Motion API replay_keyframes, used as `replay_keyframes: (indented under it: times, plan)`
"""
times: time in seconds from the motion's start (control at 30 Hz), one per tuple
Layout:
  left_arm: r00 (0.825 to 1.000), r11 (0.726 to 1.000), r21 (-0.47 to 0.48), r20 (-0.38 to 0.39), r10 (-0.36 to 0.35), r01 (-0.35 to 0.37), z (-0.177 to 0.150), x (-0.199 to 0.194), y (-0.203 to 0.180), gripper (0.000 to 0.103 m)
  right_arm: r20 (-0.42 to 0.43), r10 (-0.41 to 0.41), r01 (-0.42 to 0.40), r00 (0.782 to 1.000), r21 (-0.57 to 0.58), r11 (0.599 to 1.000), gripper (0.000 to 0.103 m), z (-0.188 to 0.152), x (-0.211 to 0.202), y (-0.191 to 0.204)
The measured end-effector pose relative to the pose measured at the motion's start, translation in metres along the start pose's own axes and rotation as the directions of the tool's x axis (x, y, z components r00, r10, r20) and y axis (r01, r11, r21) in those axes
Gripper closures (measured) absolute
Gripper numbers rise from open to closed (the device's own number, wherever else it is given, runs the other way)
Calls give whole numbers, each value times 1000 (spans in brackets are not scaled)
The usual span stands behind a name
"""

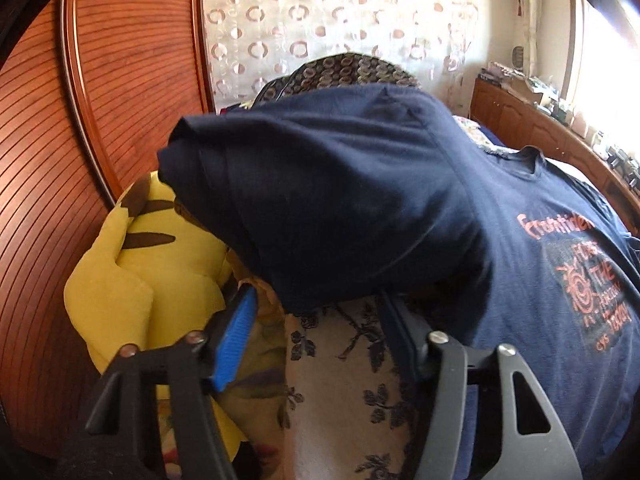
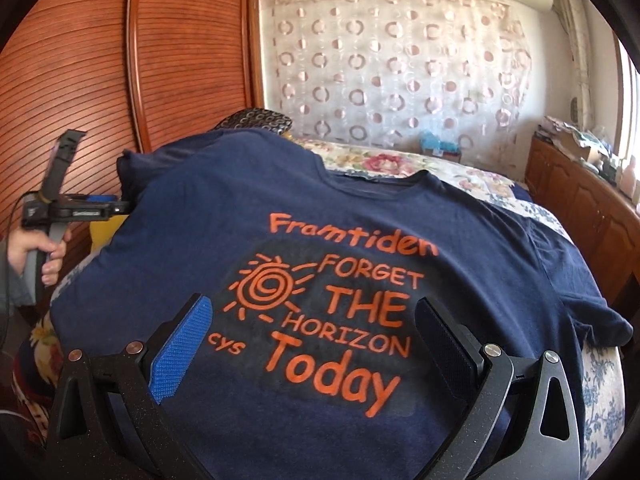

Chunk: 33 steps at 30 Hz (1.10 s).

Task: Fold small clothes
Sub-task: 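Grasp the shirt side with the left gripper and fold it over the print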

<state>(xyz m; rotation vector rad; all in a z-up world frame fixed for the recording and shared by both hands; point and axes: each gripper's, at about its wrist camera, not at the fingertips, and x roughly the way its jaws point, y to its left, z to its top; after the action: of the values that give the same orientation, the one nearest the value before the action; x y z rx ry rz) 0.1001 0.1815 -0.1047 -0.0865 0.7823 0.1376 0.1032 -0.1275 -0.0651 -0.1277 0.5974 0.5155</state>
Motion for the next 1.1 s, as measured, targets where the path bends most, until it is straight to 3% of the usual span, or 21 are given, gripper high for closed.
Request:
replay_keyframes:
  times: [0.23,0.37,0.47,0.63,0.83,1.1]
  plan:
    - [1000,1000,4,-13,-20,20,-6,4,6,84,-17,55,-56,998,-59,997,0,18,15,16]
    - [1000,999,44,-13,-5,6,-7,2,3,91,-12,76,-76,997,-91,993,0,36,27,30]
    - [1000,999,52,13,-1,0,-5,-8,1,103,-9,90,-90,996,-105,990,0,42,31,41]
    - [994,999,40,110,-10,6,4,-40,1,103,-13,101,-102,995,-121,987,0,39,30,47]
    - [979,994,108,200,-28,7,30,-74,-23,103,-17,98,-99,995,-88,991,0,35,30,39]
    - [967,970,240,235,-101,43,76,-88,-86,103,-10,62,-62,998,-57,996,0,34,24,18]
